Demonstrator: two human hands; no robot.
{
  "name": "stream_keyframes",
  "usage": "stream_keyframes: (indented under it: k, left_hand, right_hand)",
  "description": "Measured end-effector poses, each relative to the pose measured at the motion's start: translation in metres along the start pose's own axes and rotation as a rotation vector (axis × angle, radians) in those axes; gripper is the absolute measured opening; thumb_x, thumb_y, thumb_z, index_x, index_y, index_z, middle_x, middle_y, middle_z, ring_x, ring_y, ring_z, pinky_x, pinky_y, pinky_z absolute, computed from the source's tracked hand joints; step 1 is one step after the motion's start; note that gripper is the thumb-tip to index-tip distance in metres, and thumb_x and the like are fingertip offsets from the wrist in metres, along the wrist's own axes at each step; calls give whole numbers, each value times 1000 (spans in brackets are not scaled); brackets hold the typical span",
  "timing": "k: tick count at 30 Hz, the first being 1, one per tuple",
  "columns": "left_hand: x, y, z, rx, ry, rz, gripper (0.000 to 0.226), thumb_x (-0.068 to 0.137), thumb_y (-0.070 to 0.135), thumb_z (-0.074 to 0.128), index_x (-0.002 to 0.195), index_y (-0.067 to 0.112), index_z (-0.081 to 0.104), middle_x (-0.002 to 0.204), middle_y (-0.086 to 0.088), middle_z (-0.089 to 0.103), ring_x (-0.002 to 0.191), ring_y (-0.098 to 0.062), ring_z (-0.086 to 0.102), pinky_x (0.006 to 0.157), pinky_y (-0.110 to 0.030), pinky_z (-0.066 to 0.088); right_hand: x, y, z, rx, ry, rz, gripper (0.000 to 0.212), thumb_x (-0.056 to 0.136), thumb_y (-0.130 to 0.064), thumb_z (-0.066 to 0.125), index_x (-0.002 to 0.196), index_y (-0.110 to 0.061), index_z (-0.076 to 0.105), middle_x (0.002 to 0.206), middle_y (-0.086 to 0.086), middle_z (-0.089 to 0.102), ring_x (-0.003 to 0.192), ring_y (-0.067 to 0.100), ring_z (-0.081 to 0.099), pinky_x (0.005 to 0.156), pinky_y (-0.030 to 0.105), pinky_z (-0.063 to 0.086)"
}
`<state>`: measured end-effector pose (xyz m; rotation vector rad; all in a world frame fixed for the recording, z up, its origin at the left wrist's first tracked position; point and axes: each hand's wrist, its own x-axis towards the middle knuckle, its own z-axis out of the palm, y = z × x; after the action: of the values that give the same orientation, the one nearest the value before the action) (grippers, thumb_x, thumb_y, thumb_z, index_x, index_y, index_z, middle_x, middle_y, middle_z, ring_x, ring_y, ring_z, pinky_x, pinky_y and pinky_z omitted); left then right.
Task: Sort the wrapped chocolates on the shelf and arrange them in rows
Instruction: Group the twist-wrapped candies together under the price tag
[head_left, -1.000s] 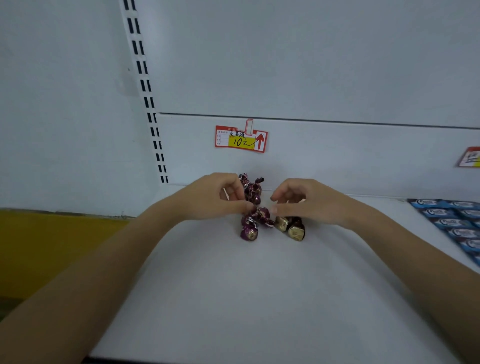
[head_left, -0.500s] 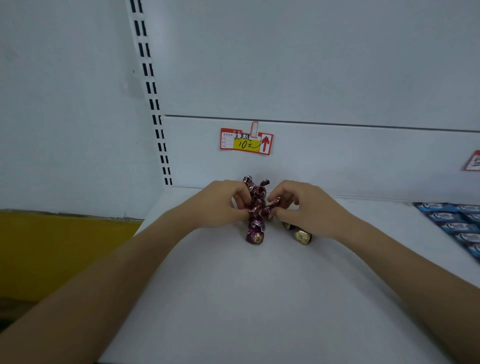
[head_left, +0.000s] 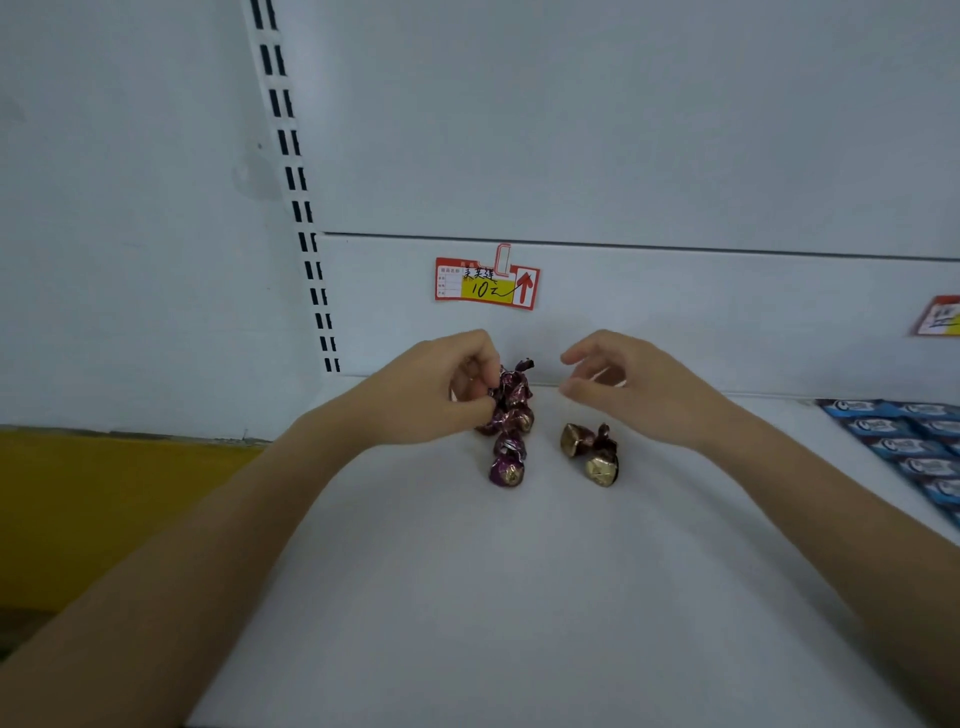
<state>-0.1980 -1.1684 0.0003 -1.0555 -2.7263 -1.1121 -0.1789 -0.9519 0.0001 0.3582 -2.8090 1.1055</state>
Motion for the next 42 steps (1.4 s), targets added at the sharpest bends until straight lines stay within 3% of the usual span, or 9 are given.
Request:
stream_keyframes:
  k: [3, 8, 13, 17, 22, 29, 32, 36, 42]
  left_hand:
    - [0, 2, 3, 20, -92, 32, 29, 80, 8, 64, 85, 34, 54, 77, 12, 56, 61, 0, 52, 59, -11, 41]
    - [2, 2, 3, 121, -186, 40, 25, 81, 19, 68, 104, 28, 65, 88, 23, 52, 69, 0, 55, 62, -6, 39]
    - [-2, 7, 2, 96, -216, 39, 24, 82, 13, 66, 89, 33, 56, 91, 24, 58, 68, 1, 57, 62, -7, 41]
    - [-2, 10, 0, 137, -202, 42, 31, 82, 14, 65, 82, 40, 48, 90, 20, 58, 68, -3, 59, 63, -9, 42]
    - [-1, 6, -4, 164, -175, 3, 27, 80, 13, 66, 85, 34, 49, 95, 7, 58, 69, -4, 59, 60, -8, 43]
    - [0, 2, 1, 113, -141, -21, 28, 76, 10, 72, 93, 22, 53, 83, 9, 60, 81, -16, 64, 74, -23, 51]
    - [-2, 1, -5, 121, -109, -20, 35, 75, 16, 74, 87, 29, 44, 80, 9, 58, 71, -6, 60, 65, -15, 47]
    - [-6, 7, -18, 31, -79, 29, 29, 75, 21, 74, 76, 24, 45, 67, 7, 53, 55, -2, 47, 54, -12, 38]
    - [-8, 22, -8, 217, -286, -65, 29, 69, 45, 74, 82, 24, 59, 59, 14, 56, 54, 2, 49, 55, -12, 37]
  right_hand:
    - [-5, 0, -14, -76, -166, 73, 24, 82, -37, 64, 101, -23, 63, 94, -8, 62, 85, 4, 57, 68, 8, 40]
    - [-8, -1, -12, -175, -362, 111, 17, 78, -38, 67, 90, -26, 66, 90, -14, 64, 79, 1, 57, 68, 15, 40]
    - [-8, -2, -3, -106, -320, 17, 15, 76, -33, 71, 85, -27, 60, 86, -5, 66, 83, 14, 61, 77, 29, 47]
    - [-8, -5, 5, -53, -195, -106, 15, 77, -21, 71, 82, -30, 60, 83, -10, 62, 78, 10, 59, 74, 21, 47]
    - [-10, -7, 17, -51, -202, -144, 33, 78, -19, 71, 101, -32, 51, 84, -11, 58, 75, -3, 54, 72, 16, 44]
    - [-13, -9, 26, -47, -140, -184, 31, 79, -14, 68, 81, -35, 45, 87, -11, 59, 67, -3, 54, 61, 11, 43]
    - [-12, -12, 22, -21, -110, -190, 31, 78, -15, 70, 84, -34, 45, 90, -9, 59, 69, -1, 54, 66, 14, 43]
    - [-10, -12, -14, -130, -96, -28, 15, 81, -33, 66, 87, -25, 54, 82, -8, 59, 67, 3, 54, 61, 12, 41]
    - [-15, -9, -21, -223, -458, 291, 30, 82, -45, 61, 93, -17, 61, 74, -2, 66, 63, 11, 58, 55, 19, 44]
